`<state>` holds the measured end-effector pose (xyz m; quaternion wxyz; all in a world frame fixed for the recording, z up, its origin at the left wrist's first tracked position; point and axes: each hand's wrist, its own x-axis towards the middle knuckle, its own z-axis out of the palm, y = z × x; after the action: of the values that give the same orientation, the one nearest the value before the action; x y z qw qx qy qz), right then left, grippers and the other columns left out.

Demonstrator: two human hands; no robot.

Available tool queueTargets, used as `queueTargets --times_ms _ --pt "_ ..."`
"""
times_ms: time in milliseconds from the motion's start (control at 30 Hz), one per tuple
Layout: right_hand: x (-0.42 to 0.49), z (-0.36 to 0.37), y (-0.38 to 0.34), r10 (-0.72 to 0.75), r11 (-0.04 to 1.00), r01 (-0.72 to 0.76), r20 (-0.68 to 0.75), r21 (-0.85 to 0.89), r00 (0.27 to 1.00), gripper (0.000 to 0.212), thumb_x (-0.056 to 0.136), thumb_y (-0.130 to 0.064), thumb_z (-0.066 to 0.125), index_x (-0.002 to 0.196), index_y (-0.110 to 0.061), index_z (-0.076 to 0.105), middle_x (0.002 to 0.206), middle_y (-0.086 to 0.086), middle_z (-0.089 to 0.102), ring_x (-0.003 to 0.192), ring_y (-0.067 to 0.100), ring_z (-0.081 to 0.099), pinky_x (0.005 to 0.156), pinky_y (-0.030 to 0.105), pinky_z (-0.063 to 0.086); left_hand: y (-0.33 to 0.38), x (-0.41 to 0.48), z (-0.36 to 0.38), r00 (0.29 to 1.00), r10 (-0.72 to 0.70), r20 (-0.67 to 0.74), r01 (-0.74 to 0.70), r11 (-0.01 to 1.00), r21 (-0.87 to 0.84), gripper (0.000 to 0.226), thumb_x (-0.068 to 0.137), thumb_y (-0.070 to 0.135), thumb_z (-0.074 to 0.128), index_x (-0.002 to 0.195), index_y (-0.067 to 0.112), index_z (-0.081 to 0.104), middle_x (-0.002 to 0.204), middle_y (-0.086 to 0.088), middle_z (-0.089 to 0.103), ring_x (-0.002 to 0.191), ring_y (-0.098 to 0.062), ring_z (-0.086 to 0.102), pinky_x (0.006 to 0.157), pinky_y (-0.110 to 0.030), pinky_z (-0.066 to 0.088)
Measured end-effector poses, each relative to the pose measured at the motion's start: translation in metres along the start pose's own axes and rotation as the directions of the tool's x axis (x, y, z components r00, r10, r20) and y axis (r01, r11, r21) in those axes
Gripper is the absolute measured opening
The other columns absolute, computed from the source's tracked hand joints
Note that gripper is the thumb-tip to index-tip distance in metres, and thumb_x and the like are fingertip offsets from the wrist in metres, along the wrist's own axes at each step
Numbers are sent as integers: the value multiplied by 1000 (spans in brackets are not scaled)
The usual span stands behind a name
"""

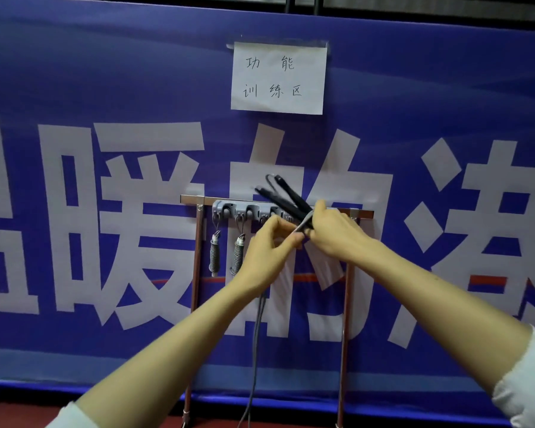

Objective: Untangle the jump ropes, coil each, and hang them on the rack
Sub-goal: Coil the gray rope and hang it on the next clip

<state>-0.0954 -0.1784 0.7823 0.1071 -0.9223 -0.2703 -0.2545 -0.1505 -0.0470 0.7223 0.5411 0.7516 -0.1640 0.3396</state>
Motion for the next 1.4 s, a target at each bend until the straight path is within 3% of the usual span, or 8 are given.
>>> queueTargets --times_ms 200,333,467,567,767,833,1033,1400 --pt "-7 -1 5 40 990 -34 -44 134 998 21 98 -21 50 109 -8 37 100 16 63 81 28 59 62 36 41 3 -4 3 941 -276 195 318 918 -238 44 99 47 43 99 11 68 57 6 46 46 -5 30 45 -17 24" --pt "-10 1 6 55 972 -44 -42 230 998 21 97 -18 51 110 -9 38 100 11 59 86 27 60 68 36 45 4 0 -1 905 -285 317 393 845 -363 26 99 24 51 109 7 68 64 3 53 52 -5 41 50 -16 35" --pt "-16 -3 3 2 905 -26 57 425 998 15 95 -15 51 109 -11 47 83 -6 49 72 10 51 63 26 43 4 4 -10 898 -272 345 397 839 -372 21 89 21 62 104 5 62 70 2 59 54 -5 41 51 -16 33" --pt "-27 -17 3 -171 724 -50 249 688 953 7 95 -10 52 101 -11 50 69 -2 50 58 9 45 53 22 41 0 4 -17 909 -293 296 378 880 -289 36 77 32 68 102 8 58 66 5 54 50 -5 38 50 -18 29" --pt "-43 -31 3 -433 620 -35 379 784 818 19 98 -27 54 105 -10 59 64 -2 41 52 8 37 46 17 33 -7 4 -21 933 -175 314 291 880 -374 39 77 18 68 116 10 64 65 3 45 49 -2 36 46 -14 31" --pt "-44 -31 0 -417 550 -52 328 834 847 27 96 -39 49 85 -16 57 60 -4 38 50 8 33 45 18 29 -4 4 -18 944 -154 292 274 860 -431 39 76 19 68 115 14 65 72 2 52 49 0 39 46 -12 32" --pt "-46 -22 -7 -268 392 -171 290 904 919 52 84 -61 41 83 -10 48 53 -2 35 44 9 28 43 19 22 -4 5 -16 942 -152 299 290 816 -500 36 77 20 69 113 23 68 80 -1 48 52 -2 37 49 -13 32" --pt "-43 -13 -13 -237 277 -163 232 947 944 39 101 -42 36 76 -15 49 55 3 36 44 12 24 43 21 15 -5 -2 -6 929 -195 314 355 708 -611 48 79 14 65 125 25 64 67 5 35 48 -2 33 43 -15 27"
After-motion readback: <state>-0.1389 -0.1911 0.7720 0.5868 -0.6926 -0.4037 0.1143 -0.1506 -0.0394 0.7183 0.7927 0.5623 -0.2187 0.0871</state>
